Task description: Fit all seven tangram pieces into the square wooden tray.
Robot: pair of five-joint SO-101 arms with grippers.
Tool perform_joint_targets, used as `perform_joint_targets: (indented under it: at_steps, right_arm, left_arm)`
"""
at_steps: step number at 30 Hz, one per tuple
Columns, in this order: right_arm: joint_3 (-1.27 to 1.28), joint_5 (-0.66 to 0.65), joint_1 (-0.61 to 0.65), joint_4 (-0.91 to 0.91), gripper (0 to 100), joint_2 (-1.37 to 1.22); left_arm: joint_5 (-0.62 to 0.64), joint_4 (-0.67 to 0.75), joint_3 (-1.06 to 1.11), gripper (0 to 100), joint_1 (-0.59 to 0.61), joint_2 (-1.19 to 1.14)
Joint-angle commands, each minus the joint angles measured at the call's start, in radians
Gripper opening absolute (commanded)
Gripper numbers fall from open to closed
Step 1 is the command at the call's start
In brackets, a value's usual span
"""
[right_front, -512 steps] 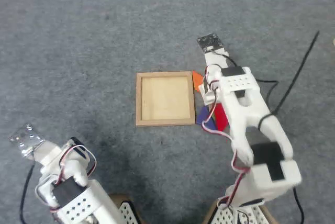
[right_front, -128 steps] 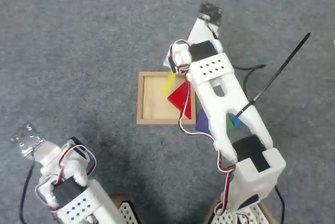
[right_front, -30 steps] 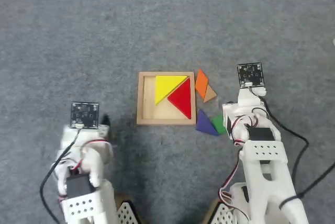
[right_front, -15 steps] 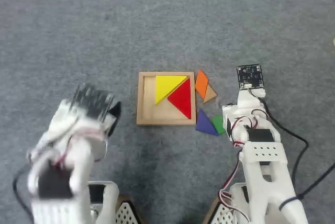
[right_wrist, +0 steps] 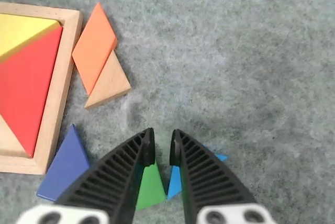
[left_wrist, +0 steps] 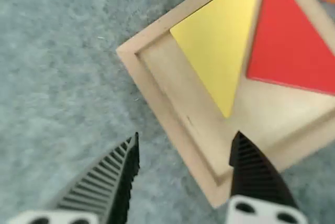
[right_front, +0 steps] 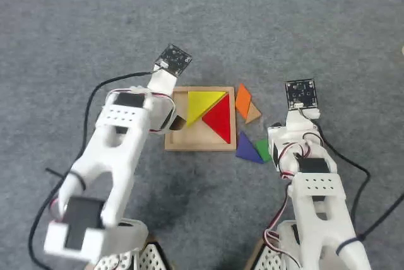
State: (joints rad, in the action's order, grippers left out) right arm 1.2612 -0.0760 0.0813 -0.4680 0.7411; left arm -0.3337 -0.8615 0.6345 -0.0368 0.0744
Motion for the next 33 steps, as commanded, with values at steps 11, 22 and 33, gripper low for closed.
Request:
perform_joint_targets:
  at_steps: [11,22,33]
  right_arm:
    - [-0.008,-0.012,-0.002,0.022,6.5,0.025]
    - [-0.008,-0.012,-0.002,0.022,6.5,0.024]
    - [-0.008,-0.012,-0.002,0.022,6.5,0.024]
  left_arm:
    - [0.006,0.221,-0.058,28,-0.006,-0.189]
    - [0.012,0.120,-0.053,28,-0.009,-0.021]
    - [0.002,0.175,0.035,27,-0.097,-0.025]
